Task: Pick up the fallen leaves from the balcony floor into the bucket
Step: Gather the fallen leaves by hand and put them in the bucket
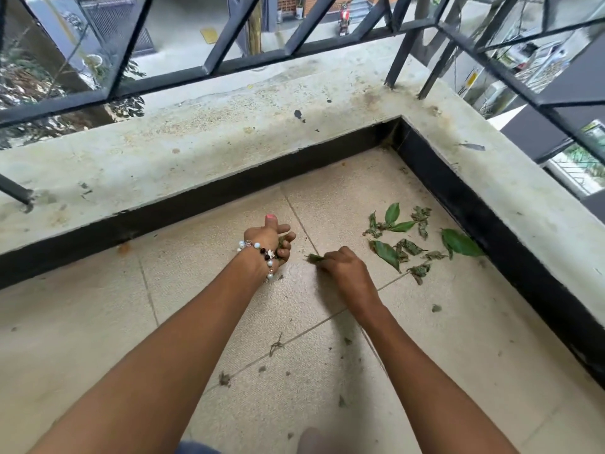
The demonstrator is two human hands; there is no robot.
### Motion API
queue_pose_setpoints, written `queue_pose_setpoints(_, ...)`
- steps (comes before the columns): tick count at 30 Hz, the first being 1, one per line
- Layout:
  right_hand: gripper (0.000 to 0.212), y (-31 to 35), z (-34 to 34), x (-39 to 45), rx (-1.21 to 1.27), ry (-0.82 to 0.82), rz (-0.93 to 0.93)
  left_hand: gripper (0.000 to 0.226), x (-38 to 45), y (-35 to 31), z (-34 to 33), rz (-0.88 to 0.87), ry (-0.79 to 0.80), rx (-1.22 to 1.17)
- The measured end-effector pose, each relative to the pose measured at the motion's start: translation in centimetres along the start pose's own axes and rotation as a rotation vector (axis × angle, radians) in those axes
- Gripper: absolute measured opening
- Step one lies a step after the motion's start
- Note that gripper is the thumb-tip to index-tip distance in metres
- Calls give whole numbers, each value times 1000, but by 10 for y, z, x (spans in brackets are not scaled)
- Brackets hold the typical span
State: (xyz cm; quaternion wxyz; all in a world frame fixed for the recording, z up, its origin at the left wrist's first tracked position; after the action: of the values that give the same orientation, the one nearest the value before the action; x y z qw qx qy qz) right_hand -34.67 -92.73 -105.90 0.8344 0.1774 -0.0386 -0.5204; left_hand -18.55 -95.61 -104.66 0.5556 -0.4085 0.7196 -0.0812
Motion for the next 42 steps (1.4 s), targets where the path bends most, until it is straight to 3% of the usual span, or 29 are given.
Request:
queue_pose_setpoints(1, 14, -4, 9, -1, 93, -54, -59, 47, -1, 2, -3, 18, 6, 35)
queue_pose_setpoints(4, 14, -18, 33, -4, 692, -199, -317, 63, -3, 12, -17, 85, 58, 206)
queue_pose_setpoints(7, 32, -17, 42, -5, 981, -221, -335, 83, -5, 28, -45, 198, 231, 278)
queue_pose_setpoints(10, 27, -3, 46, -7, 982, -254, -315, 76, -11, 46, -83, 297, 444, 144)
queue_pose_setpoints(11, 24, 0, 47, -8, 924, -277, -324, 71, -9, 50, -92, 289, 451, 107)
queue_pose_setpoints(13, 20, 0, 48, -12, 793, -294, -320, 63, 0, 56, -103, 236, 378, 67)
queue_pose_setpoints(17, 37, -7, 49, -28, 560, -169, -257, 56, 15, 64, -108, 227, 233, -51)
queue_pose_setpoints(20, 31, -22, 54, -39, 626, -141, -216, 33, 24, 62, -112, 185, 158, -62)
queue_pose_setpoints(22, 26, -34, 65, -41, 846, -221, -234, 28, 24, 62, -120, 161, 147, -68)
queue_pose_setpoints(24, 25, -61, 74, -44, 1090, -453, -382, 24, 24, 65, -127, 154, 134, -48)
queue_pose_setpoints(26, 24, -100, 82, -52, 991, -654, -657, 32, 23, 64, -126, 149, 123, -59)
queue_pose_setpoints(27, 23, -123, 82, -56, 876, -667, -785, 36, 26, 62, -123, 139, 123, -63)
queue_pose_setpoints(29, 24, -163, 80, -63, 648, -554, -951, 39, 30, 57, -115, 119, 118, -73)
queue_pose_setpoints(31, 37, -190, 72, -65, 434, -345, -975, 39, 32, 53, -106, 116, 94, -72)
queue_pose_setpoints(35, 70, -196, 51, -40, 339, -62, -876, 37, 34, 48, -97, 112, 65, -61)
queue_pose_setpoints(39, 77, -176, 50, 2, 290, 21, -683, 34, 35, 49, -97, 131, 67, -82)
queue_pose_setpoints(42, 80, -157, 48, 26, 134, 173, -555, 27, 35, 47, -96, 120, 60, -66)
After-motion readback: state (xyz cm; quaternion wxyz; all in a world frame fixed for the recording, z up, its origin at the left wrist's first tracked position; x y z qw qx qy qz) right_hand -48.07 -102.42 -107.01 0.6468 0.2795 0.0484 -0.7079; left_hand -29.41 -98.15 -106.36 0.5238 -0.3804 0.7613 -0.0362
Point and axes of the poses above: each hand's wrist, its own x-axis towards the middle knuckle, its own z-axis out of the back of the hand, y = z × x, the point moved 4 cm from there along x, towards the middle knuckle, and after that the axes turned 14 degrees about y, right-handed, at the moved point
